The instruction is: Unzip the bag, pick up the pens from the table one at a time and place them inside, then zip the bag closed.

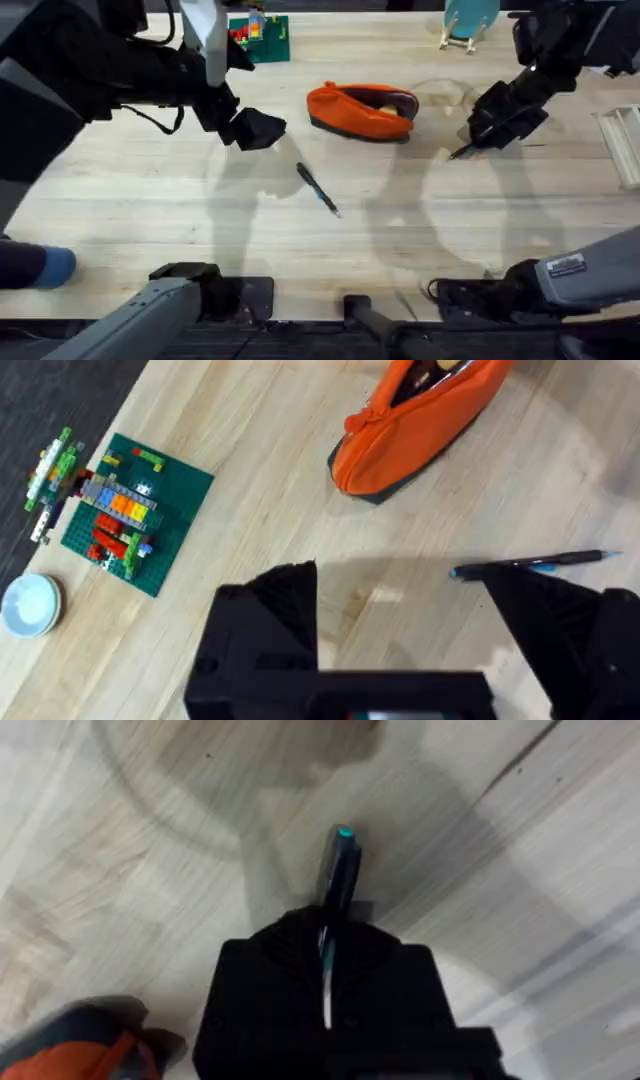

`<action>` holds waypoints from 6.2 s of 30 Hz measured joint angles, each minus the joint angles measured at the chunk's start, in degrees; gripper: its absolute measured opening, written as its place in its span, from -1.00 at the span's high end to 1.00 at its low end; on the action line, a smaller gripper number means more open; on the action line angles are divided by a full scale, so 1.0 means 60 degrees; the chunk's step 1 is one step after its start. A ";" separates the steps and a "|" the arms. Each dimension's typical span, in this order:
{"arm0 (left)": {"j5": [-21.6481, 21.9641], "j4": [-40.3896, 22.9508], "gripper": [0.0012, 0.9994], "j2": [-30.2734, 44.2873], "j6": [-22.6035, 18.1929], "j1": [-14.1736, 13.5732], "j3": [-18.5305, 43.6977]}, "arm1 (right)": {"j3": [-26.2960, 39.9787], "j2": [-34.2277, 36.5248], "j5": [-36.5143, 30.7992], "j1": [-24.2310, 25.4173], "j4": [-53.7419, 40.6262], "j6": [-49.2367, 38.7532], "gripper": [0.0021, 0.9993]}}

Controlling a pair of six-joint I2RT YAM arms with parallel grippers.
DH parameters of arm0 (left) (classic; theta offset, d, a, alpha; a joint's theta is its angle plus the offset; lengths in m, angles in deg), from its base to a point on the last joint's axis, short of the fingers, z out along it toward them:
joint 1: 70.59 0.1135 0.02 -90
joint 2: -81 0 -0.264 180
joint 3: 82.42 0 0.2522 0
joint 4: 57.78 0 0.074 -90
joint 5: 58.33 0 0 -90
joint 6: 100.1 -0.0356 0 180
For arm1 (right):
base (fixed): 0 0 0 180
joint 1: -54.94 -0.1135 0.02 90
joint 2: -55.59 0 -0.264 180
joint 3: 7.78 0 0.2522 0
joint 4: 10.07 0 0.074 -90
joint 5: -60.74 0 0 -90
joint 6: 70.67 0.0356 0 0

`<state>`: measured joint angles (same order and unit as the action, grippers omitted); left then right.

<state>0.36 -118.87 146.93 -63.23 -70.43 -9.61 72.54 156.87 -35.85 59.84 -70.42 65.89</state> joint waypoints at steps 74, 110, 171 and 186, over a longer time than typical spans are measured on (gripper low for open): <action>-0.0004 0.0000 -0.99 0.0000 0.0000 0.0000 0.0000 | 0.4495 -0.0718 0.1644 -0.3216 0.0589 -1.1542 0.94; -0.0004 0.0000 -0.99 0.0000 0.0000 0.0000 0.0000 | 0.4517 -0.0455 0.5067 -0.3366 -0.1953 -1.7410 0.94; -0.0004 0.0000 -0.98 0.0000 -0.0001 0.0000 0.0000 | 0.4521 0.1953 0.5035 -0.3727 -0.1635 -1.8021 -0.46; -0.0004 0.0000 -0.99 0.0000 0.0000 0.0000 0.0000 | 0.4521 0.1956 0.5034 -0.3727 -0.1647 -1.8025 -0.99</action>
<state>0.34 -118.87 146.93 -63.23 -70.43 -9.61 99.67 168.61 -5.64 37.48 -80.30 -42.26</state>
